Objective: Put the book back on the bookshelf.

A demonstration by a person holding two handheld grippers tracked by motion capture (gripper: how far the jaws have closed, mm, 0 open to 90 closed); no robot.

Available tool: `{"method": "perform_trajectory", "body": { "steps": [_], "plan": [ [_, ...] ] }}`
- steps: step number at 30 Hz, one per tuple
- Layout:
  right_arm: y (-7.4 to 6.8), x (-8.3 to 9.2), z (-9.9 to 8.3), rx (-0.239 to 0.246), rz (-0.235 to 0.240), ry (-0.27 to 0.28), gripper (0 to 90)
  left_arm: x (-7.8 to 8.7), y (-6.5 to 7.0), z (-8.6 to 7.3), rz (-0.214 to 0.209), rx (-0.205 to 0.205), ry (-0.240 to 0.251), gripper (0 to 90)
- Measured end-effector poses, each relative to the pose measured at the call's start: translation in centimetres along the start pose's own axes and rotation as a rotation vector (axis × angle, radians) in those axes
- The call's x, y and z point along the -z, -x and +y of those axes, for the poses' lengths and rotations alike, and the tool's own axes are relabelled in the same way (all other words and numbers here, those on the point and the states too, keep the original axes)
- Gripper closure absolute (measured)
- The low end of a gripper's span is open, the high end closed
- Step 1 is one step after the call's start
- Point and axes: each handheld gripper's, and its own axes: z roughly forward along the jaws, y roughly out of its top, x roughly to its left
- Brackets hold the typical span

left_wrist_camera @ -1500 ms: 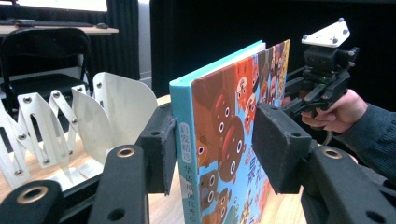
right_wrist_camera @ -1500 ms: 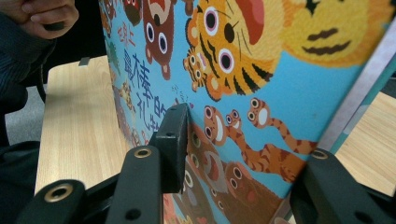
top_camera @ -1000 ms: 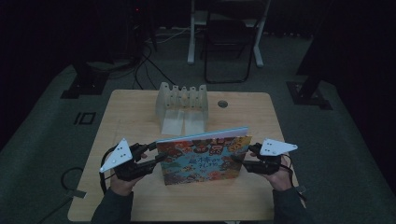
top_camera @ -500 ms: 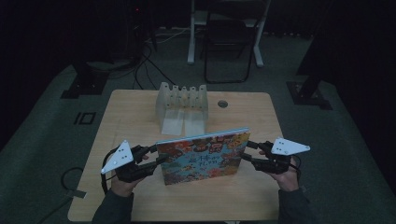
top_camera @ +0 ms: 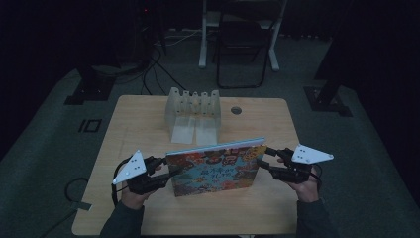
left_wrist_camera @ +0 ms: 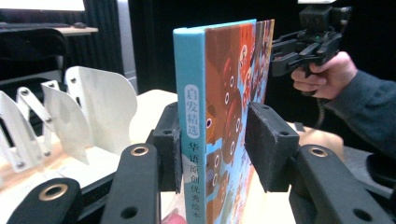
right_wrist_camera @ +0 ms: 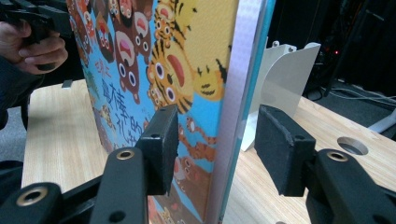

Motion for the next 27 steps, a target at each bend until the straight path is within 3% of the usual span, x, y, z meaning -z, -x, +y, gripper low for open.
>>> {"method": "perform_trajectory", "body": {
  "steps": [2,3,27],
  "plan": [
    [0.0,0.0,0.0,0.001,-0.001,0.000,49.3,-0.1,0.0,-0.1,-0.004,0.001,-0.004,58.9],
    [0.1,-0.1,0.1,0.003,0.004,0.003,49.3,-0.4,0.0,-0.3,-0.027,0.006,-0.011,59.6],
    [0.1,0.2,-0.4,0.000,0.012,0.006,51.1,-3.6,0.2,-1.7,-0.094,-0.030,-0.039,52.8]
  ]
}}
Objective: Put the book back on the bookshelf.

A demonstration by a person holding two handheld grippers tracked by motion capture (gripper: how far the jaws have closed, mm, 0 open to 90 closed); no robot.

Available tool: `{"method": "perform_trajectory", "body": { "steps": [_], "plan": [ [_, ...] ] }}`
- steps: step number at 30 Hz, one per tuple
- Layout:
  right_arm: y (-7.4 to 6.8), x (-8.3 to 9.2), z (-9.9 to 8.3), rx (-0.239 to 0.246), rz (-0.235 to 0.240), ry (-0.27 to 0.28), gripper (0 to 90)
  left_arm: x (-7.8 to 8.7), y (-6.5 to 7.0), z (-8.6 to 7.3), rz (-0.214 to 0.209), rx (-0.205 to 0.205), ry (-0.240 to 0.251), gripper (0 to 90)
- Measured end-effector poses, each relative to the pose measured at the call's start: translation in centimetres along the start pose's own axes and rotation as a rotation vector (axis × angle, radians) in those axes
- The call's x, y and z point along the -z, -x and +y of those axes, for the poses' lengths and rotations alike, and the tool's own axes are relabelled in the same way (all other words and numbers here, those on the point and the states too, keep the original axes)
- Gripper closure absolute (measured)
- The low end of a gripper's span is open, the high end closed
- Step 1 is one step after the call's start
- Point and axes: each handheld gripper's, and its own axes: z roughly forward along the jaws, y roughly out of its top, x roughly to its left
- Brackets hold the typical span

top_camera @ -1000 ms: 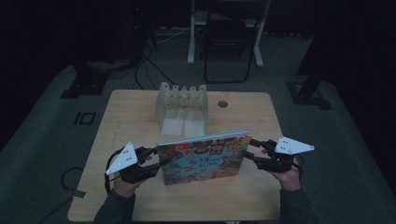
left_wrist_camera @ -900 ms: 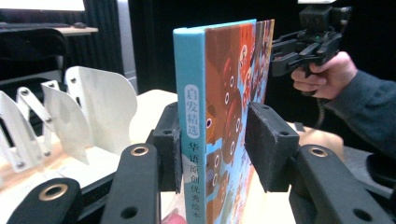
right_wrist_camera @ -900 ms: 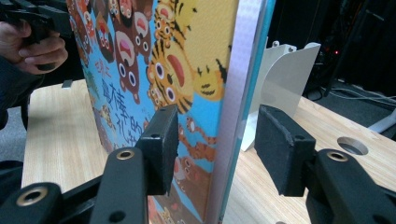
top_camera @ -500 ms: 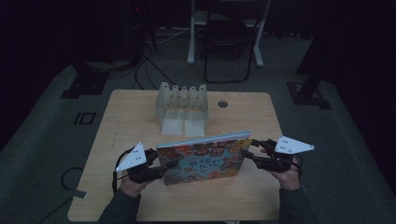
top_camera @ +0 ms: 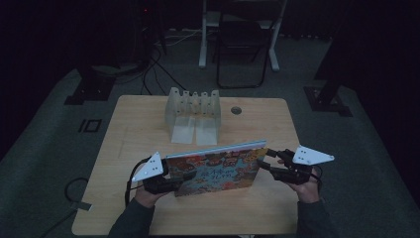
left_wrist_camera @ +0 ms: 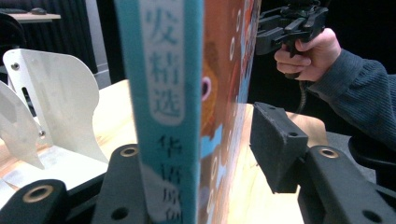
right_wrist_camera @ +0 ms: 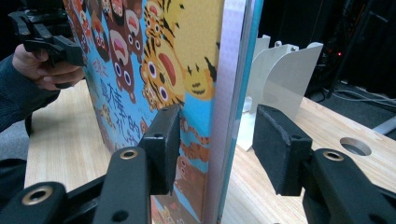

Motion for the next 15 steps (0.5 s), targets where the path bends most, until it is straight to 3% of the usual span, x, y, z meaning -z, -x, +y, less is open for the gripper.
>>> {"method": "perform_trajectory", "body": {
  "steps": [15],
  "plan": [
    [0.6,0.9,-1.8,-0.035,-0.020,-0.028,50.4,-1.1,-0.3,-0.5,-0.030,0.019,0.013,50.3]
  ]
}}
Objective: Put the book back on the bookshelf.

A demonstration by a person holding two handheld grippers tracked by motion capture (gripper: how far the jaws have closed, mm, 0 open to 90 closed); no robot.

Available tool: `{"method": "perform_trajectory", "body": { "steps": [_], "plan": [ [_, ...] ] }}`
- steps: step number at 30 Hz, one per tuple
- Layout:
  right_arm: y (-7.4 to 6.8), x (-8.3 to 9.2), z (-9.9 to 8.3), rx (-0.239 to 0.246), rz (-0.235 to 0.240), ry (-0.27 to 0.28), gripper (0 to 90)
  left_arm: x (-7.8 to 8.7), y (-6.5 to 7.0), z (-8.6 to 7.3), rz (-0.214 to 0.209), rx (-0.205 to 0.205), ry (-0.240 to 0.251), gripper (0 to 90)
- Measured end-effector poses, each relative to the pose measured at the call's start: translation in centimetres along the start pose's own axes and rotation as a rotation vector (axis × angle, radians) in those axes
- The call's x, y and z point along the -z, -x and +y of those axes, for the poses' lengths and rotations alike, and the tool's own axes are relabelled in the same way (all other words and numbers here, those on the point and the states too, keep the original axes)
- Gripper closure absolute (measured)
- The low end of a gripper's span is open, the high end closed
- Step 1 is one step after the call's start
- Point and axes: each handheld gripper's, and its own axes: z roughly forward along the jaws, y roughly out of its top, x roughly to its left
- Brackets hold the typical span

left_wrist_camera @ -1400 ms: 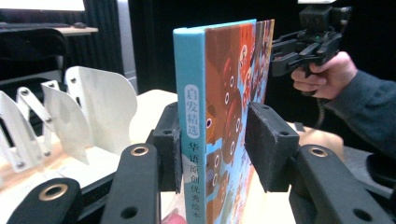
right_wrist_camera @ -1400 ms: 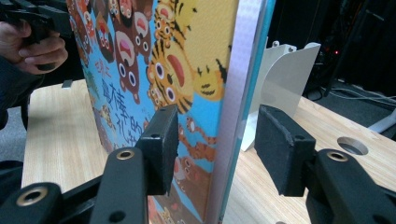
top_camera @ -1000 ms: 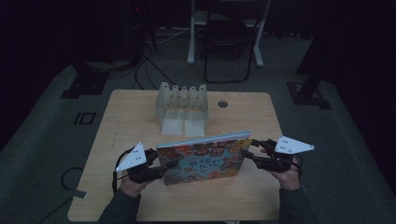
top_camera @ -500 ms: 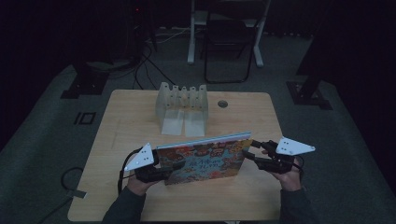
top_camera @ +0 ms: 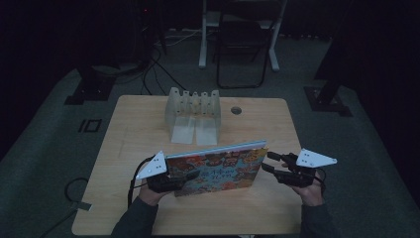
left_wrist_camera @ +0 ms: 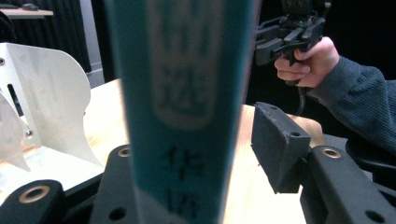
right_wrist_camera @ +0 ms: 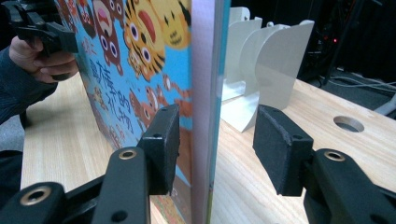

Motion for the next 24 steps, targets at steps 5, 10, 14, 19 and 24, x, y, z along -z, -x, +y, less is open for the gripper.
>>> {"method": "perform_trajectory", "body": {
  "steps": [5,10,14,19,24],
  "plan": [
    [0.2,0.3,-0.8,-0.018,-0.007,-0.013,50.4,-0.3,0.0,-0.2,-0.022,0.008,0.009,45.0],
    [0.5,0.5,-1.2,-0.028,-0.014,-0.016,50.3,-0.3,0.0,-0.3,-0.033,0.007,0.011,43.1],
    [0.6,0.5,-1.6,-0.038,-0.020,-0.018,50.4,-0.3,0.1,-0.3,-0.039,0.003,0.015,41.7],
    [0.8,0.3,-2.1,-0.049,-0.024,-0.027,50.3,-0.3,0.1,-0.4,-0.036,0.003,0.010,42.7],
    [1.1,0.4,-3.1,-0.072,-0.030,-0.041,50.2,-0.4,-0.1,-0.7,-0.046,0.009,0.009,51.2]
  ]
}}
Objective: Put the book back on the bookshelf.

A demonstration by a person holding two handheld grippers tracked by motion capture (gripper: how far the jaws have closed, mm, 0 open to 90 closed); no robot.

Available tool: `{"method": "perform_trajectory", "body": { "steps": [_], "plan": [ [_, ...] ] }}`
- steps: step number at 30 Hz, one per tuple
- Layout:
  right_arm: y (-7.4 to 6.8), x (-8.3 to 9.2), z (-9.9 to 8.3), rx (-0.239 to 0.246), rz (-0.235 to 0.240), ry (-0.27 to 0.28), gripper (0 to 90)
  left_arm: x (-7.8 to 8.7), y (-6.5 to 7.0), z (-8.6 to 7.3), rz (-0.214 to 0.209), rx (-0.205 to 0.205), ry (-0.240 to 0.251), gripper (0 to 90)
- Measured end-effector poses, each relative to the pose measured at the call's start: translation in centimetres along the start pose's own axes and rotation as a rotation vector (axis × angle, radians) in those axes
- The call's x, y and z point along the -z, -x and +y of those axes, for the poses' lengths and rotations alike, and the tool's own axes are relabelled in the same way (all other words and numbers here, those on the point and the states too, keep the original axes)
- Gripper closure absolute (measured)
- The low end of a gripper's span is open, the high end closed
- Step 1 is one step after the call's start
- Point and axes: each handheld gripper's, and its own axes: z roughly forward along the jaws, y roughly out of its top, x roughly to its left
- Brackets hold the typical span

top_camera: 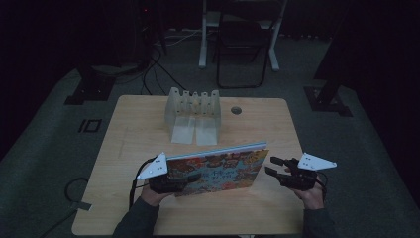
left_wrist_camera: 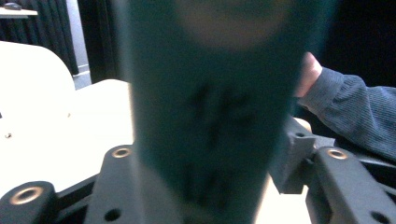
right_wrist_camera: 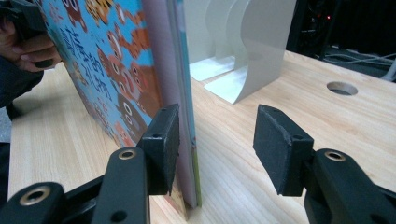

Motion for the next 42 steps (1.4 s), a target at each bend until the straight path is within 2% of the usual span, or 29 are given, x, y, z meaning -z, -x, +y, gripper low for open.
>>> {"method": "perform_trajectory", "body": {
  "steps": [2,5,11,16,20,23,25,31,35,37,40,42],
  "plan": [
    [0.0,0.0,-0.1,-0.003,0.000,-0.001,50.2,0.0,-0.1,-0.1,-0.003,0.002,0.003,52.2],
    [0.2,0.1,-0.7,-0.016,-0.005,-0.009,50.2,0.0,0.0,-0.1,0.002,-0.005,0.006,59.6],
    [0.4,0.1,-1.2,-0.029,-0.008,-0.011,50.1,0.0,0.0,-0.1,-0.011,-0.012,0.006,63.1],
    [0.4,-0.1,-1.5,-0.037,-0.008,-0.013,50.1,-0.1,0.1,-0.4,-0.013,-0.004,0.018,62.1],
    [0.5,-0.2,-1.8,-0.043,-0.007,-0.016,50.1,-0.2,-0.2,-0.6,-0.029,0.037,0.012,62.4],
    [0.5,-0.2,-1.9,-0.045,-0.009,-0.018,50.1,-0.2,-0.2,-0.7,-0.034,0.041,0.014,61.9],
    [0.5,-0.1,-2.0,-0.050,-0.010,-0.019,50.1,-0.3,-0.2,-0.8,-0.040,0.038,0.015,58.1],
    [0.7,-0.2,-2.5,-0.063,-0.014,-0.026,50.1,-0.3,0.2,-0.9,-0.018,0.018,0.001,50.8],
    [0.8,-0.2,-2.7,-0.067,-0.015,-0.028,50.1,-0.4,0.3,-0.9,-0.018,0.009,-0.005,47.8],
    [0.8,-0.3,-2.9,-0.070,-0.016,-0.031,50.1,-0.4,0.4,-0.9,-0.015,-0.009,-0.008,47.4],
    [0.9,-0.3,-3.0,-0.071,-0.019,-0.034,50.1,-0.4,0.6,-1.0,0.006,-0.037,-0.011,48.0],
    [0.9,-0.3,-3.1,-0.075,-0.020,-0.036,50.1,-0.4,0.8,-1.1,0.046,-0.066,-0.012,48.3]
  ]
}}
